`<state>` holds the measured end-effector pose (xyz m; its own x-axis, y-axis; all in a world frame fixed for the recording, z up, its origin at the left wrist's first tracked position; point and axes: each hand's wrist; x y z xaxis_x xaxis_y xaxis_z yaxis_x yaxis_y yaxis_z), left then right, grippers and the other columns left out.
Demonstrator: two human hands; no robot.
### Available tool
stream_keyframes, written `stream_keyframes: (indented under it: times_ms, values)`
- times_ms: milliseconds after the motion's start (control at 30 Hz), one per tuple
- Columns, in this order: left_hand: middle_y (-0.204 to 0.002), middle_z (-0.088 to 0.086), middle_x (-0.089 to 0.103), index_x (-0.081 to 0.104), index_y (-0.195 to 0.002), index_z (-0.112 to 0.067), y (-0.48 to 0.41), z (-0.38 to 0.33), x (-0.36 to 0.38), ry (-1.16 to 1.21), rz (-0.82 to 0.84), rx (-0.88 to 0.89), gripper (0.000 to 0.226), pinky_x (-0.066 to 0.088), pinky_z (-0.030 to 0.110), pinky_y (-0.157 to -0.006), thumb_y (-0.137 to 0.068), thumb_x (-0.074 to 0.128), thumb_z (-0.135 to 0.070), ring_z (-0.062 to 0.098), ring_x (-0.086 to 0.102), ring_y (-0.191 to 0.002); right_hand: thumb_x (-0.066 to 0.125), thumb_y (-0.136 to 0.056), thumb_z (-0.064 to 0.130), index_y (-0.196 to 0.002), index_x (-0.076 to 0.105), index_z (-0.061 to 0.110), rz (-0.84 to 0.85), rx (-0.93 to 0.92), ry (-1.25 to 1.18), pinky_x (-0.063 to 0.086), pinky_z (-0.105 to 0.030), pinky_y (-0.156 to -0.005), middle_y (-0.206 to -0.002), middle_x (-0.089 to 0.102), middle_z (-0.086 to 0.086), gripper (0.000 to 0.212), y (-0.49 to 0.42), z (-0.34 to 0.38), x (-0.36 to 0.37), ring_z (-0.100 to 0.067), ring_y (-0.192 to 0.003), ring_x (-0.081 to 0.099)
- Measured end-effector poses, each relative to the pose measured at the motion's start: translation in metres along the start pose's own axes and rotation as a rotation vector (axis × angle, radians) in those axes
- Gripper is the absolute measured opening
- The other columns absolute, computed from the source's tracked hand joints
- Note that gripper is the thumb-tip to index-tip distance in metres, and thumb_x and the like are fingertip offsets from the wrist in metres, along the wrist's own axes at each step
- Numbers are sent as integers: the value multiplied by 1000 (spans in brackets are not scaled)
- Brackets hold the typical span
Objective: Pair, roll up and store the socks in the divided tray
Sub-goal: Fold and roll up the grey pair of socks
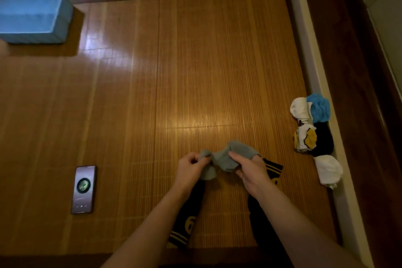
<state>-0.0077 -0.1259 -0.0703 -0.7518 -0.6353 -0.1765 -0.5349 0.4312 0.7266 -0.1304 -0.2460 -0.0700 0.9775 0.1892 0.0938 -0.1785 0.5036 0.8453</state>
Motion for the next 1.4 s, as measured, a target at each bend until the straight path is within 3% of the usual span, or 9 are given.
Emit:
stream_keyframes:
  times_ms: [200, 300, 467, 733, 1033, 1167, 1233, 1300, 1400]
  values:
    - [-98, 13, 75, 69, -103, -3, 15, -34, -13, 434, -7, -141, 17, 59, 33, -72, -96, 68, -18, 23, 72, -86, 74, -85, -1, -130, 60, 1, 131, 31, -190, 54, -40, -99, -122, 71, -16, 47, 20, 26, 30, -29, -112, 68]
    - [-116, 19, 73, 65, -120, -1, 20, -53, -12, 577, 51, -125, 24, 60, 38, -85, -100, 62, -14, 30, 72, -104, 74, -86, 7, -129, 62, 6, 252, -39, -136, 57, -34, -89, -122, 72, -12, 45, 34, 35, 39, -25, -114, 68]
    - [-127, 21, 69, 63, -132, 0, 35, -84, 0, 616, 192, -14, 40, 51, 47, -107, -105, 55, -28, 35, 65, -121, 80, -84, 11, -111, 69, 16, 157, -306, 232, 57, -23, -79, -107, 76, -3, 29, 54, 41, 47, -12, -95, 73]
    - [-110, 12, 78, 76, -112, -14, 72, -114, -1, 569, 129, 85, 19, 61, 32, -81, -96, 67, -9, 26, 74, -105, 77, -83, 1, -122, 65, 6, 249, -129, 76, 56, -46, -98, -114, 75, -13, 41, 95, 78, 40, -29, -108, 70]
    - [-117, 14, 76, 69, -124, -9, 149, -176, -10, 617, 197, 112, 35, 59, 38, -86, -90, 72, -14, 29, 72, -109, 74, -87, 4, -116, 68, 6, 225, -295, 141, 58, -25, -67, -106, 77, -9, 29, 168, 140, 32, -20, -93, 74]
    - [-113, 15, 77, 65, -125, -9, 172, -194, -12, 581, 190, 156, 37, 61, 40, -86, -90, 70, 2, 31, 73, -107, 74, -87, 2, -121, 65, 7, 276, -293, 193, 59, -39, -85, -112, 75, -10, 35, 194, 161, 37, -26, -104, 71]
    - [-110, 16, 77, 67, -122, -8, 179, -201, -13, 595, 163, 166, 33, 61, 38, -79, -92, 65, 5, 32, 74, -103, 75, -86, 3, -122, 62, 2, 254, -274, 234, 59, -37, -76, -108, 74, -13, 38, 202, 168, 34, -26, -94, 71]
    - [-110, 15, 77, 69, -119, -10, 184, -207, -15, 617, 155, 179, 31, 61, 35, -74, -93, 64, 6, 31, 74, -102, 79, -85, 10, -124, 54, -1, 172, -246, 285, 54, -31, -63, -102, 72, -15, 47, 212, 174, 29, -22, -78, 67]
    - [-110, 14, 78, 70, -118, -11, 188, -215, -17, 617, 154, 206, 31, 62, 35, -73, -93, 64, 5, 30, 75, -101, 80, -85, 26, -151, 33, 21, 5, -437, 549, 53, -36, -82, -123, 57, -9, 81, 218, 175, 20, -21, -102, 60]
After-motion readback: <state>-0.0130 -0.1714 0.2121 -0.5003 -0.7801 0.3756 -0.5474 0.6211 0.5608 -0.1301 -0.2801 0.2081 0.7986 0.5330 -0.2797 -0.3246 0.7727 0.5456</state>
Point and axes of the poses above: each hand's wrist, its own y-axis away from the middle knuckle, its own x-axis out of the palm, z = x × y
